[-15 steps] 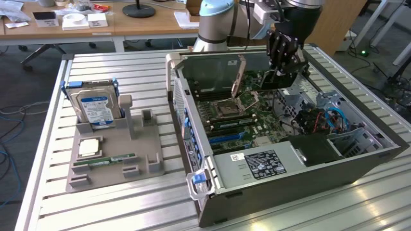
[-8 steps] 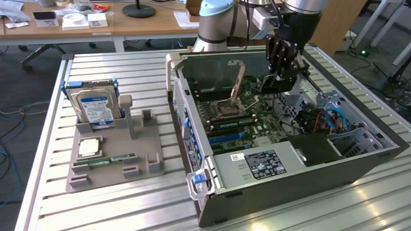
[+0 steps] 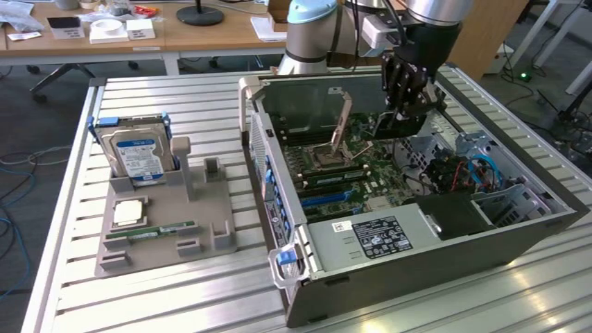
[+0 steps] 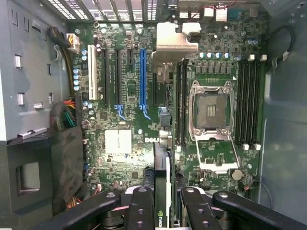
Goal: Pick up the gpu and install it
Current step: 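Insert the gpu into the slot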
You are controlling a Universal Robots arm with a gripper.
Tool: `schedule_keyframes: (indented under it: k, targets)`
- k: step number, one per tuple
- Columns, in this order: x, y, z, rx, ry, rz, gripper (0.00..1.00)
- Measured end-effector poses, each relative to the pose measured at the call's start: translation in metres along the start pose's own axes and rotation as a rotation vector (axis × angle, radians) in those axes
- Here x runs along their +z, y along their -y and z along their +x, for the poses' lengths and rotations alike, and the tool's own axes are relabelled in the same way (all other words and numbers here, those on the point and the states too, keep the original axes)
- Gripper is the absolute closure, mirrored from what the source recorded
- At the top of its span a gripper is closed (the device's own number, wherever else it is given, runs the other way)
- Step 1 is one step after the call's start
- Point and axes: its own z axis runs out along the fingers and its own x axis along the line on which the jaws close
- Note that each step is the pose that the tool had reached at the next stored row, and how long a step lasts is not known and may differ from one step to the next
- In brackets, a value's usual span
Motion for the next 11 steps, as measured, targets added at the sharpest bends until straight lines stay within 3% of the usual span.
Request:
schedule_keyframes:
  k: [11]
  targets:
    - [0.0042,-0.0008,0.0001,0.0,0.0001,0.0001,0.74]
